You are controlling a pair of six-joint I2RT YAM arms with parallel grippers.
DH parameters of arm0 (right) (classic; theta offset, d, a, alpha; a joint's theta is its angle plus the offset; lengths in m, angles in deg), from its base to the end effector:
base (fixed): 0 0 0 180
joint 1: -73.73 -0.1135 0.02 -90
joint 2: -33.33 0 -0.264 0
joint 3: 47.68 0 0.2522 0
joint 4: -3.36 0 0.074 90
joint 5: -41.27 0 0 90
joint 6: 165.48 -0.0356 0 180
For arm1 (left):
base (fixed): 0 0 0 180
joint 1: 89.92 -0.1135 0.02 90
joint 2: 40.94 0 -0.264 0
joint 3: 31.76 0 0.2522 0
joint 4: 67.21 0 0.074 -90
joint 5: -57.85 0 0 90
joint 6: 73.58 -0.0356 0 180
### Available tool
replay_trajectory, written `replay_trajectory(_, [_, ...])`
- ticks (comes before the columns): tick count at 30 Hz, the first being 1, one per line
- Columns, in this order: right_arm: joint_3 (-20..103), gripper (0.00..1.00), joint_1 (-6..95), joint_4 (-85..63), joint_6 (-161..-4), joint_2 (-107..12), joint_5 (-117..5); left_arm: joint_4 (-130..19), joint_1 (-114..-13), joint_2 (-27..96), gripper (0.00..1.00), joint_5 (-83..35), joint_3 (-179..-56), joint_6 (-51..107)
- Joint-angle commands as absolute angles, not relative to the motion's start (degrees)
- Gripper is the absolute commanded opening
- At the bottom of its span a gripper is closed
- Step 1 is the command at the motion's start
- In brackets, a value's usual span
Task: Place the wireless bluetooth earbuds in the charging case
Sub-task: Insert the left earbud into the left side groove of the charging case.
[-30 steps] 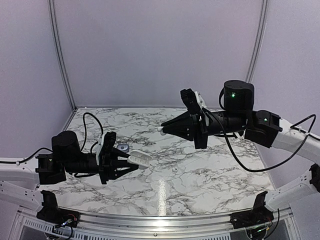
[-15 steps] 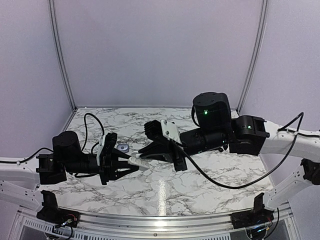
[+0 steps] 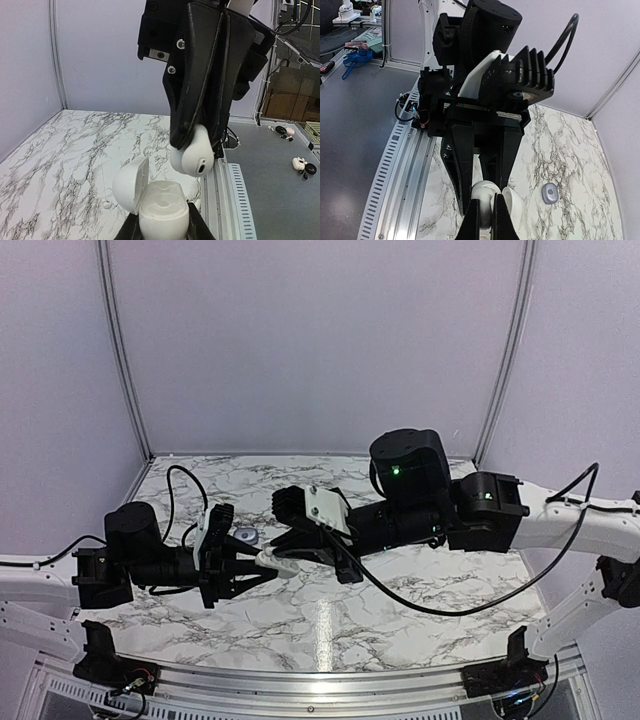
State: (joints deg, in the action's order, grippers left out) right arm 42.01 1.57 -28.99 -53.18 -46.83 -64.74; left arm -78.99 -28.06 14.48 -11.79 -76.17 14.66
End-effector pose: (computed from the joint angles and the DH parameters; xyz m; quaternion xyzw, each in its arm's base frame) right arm 0.0897 0.3108 0.3734 -0.6579 0.5036 0.3361 0.4479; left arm 0.0952 -0.2043 0.2841 0.4713 0.5211 -0.4583 0.5443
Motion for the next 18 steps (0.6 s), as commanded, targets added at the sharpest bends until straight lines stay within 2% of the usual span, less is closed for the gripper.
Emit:
replay_trajectory(1, [45.0,0.0,0.91,-30.44,-54.03,-48.23,-62.52,-81.92,-28.31,13.46,0.0,-12.13,-76.93,13.96])
replay_trajectory(18, [46.43,0.0,0.51,-32.38,-55.0,-50.83,-58.69,-81.83,-28.31,13.9,0.0,-12.52,-76.72,13.08])
